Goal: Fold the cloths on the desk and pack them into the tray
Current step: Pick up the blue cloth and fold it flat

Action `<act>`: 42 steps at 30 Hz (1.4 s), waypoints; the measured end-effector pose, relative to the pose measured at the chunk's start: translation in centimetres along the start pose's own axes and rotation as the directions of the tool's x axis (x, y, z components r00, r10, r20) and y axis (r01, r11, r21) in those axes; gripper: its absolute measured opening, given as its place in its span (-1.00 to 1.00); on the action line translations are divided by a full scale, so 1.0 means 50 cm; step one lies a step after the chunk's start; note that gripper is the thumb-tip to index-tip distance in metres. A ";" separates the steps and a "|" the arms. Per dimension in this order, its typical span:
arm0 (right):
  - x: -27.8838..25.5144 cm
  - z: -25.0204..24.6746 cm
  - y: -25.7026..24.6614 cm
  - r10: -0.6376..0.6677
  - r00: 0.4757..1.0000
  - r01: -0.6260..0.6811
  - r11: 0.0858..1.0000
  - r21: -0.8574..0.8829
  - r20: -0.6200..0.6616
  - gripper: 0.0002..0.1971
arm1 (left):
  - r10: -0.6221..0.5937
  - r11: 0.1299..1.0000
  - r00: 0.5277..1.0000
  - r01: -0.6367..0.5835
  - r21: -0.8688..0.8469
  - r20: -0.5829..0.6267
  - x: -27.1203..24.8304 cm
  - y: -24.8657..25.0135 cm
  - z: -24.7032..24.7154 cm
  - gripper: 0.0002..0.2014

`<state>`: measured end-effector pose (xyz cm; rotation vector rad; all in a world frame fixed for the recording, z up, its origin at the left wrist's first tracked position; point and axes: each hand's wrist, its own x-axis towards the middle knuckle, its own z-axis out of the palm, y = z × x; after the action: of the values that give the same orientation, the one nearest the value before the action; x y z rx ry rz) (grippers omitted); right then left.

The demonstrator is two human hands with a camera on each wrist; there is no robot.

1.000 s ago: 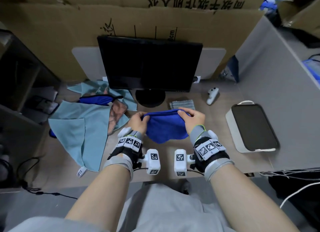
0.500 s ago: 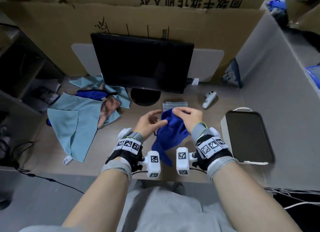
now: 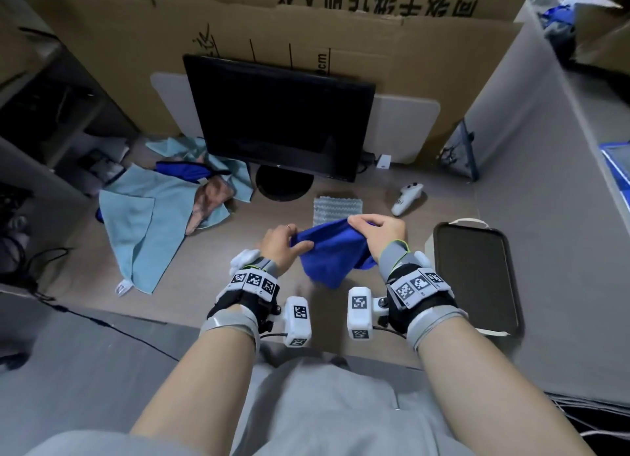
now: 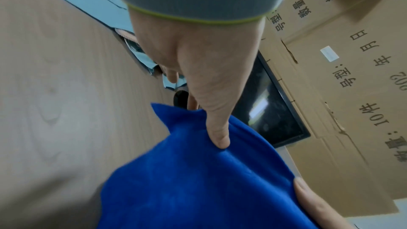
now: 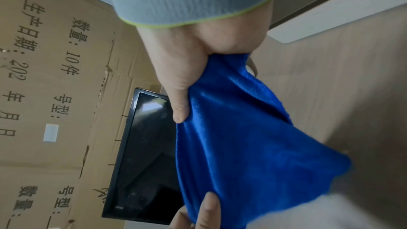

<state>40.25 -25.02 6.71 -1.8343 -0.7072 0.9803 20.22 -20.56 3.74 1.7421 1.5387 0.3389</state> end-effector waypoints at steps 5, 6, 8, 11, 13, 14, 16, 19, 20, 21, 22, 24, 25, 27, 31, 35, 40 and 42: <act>0.001 0.002 0.012 0.024 1.000 -0.023 0.999 -0.041 0.010 -0.90 | -0.141 0.990 0.969 0.143 -0.006 -0.205 -0.015 0.001 -0.036 -0.95; 0.001 0.001 0.014 0.038 0.999 -0.037 0.998 -0.049 0.022 -0.88 | -0.179 0.984 0.952 0.180 -0.017 -0.248 -0.013 -0.005 -0.040 -0.91; 0.000 -0.003 0.018 0.078 0.992 -0.071 0.995 -0.072 0.100 -0.85 | -0.236 0.971 0.923 0.231 -0.054 -0.303 -0.013 -0.011 -0.051 -0.73; 0.000 0.001 0.031 0.148 0.952 -0.098 0.976 -0.193 0.268 -0.81 | -0.306 0.951 0.872 0.258 -0.173 -0.383 -0.011 -0.020 -0.065 -0.63; -0.004 0.011 0.035 0.185 0.936 -0.102 0.957 -0.273 0.299 -0.85 | -0.379 0.919 0.827 0.286 -0.271 -0.415 -0.010 -0.025 -0.072 -0.64; -0.004 0.022 0.035 0.192 0.941 -0.107 0.950 -0.294 0.278 -0.86 | -0.415 0.901 0.807 0.300 -0.313 -0.420 -0.005 -0.031 -0.077 -0.66; 0.004 0.041 0.039 0.193 0.969 -0.136 0.940 -0.312 0.157 -0.86 | -0.444 0.883 0.783 0.299 -0.361 -0.436 0.001 -0.041 -0.083 -0.71; 0.012 0.067 0.033 0.209 0.974 -0.226 0.922 -0.315 -0.087 -0.94 | -0.448 0.879 0.779 0.295 -0.373 -0.439 0.021 -0.065 -0.105 -0.76; 0.015 0.077 0.031 0.201 0.971 -0.232 0.919 -0.319 -0.126 -0.90 | -0.450 0.878 0.786 0.304 -0.369 -0.424 0.031 -0.073 -0.115 -0.74; 0.020 0.087 0.032 0.195 0.969 -0.235 0.921 -0.311 -0.154 -0.83 | -0.449 0.879 0.792 0.308 -0.364 -0.413 0.041 -0.080 -0.126 -0.71; 0.021 0.096 0.028 0.188 0.965 -0.238 0.921 -0.307 -0.183 -0.77 | -0.450 0.878 0.796 0.310 -0.365 -0.405 0.051 -0.084 -0.138 -0.70; 0.021 0.102 0.027 0.192 0.955 -0.254 0.922 -0.293 -0.225 -0.68 | -0.453 0.873 0.802 0.309 -0.378 -0.389 0.062 -0.088 -0.150 -0.70; 0.022 0.119 0.029 0.196 0.949 -0.261 0.927 -0.270 -0.247 -0.65 | -0.453 0.870 0.810 0.311 -0.384 -0.371 0.075 -0.099 -0.163 -0.70; 0.017 0.142 0.023 0.183 0.944 -0.236 0.956 -0.175 -0.275 -0.71 | -0.454 0.866 0.821 0.315 -0.388 -0.347 0.094 -0.113 -0.181 -0.69; 0.020 0.176 0.002 0.152 0.936 -0.166 0.986 -0.016 -0.316 -0.90 | -0.431 0.879 0.833 0.301 -0.368 -0.347 0.122 -0.132 -0.216 -0.65; 0.032 0.202 -0.030 0.129 0.946 -0.130 0.991 0.016 -0.298 -0.72 | -0.387 0.893 0.850 0.248 -0.376 -0.358 0.145 -0.127 -0.258 -0.66; 0.050 0.227 -0.121 0.012 0.894 0.004 0.999 0.034 -0.447 -0.71 | -0.254 0.907 0.878 0.070 -0.415 -0.406 0.194 -0.114 -0.323 -0.74; 0.057 0.220 -0.150 -0.045 0.874 0.074 0.996 0.041 -0.485 -0.80 | -0.250 0.889 0.874 0.038 -0.455 -0.416 0.200 -0.096 -0.342 -0.79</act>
<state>31.87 -14.69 9.59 -1.8890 -0.4149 0.4584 7.99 -5.13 9.01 1.2268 1.7461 1.0050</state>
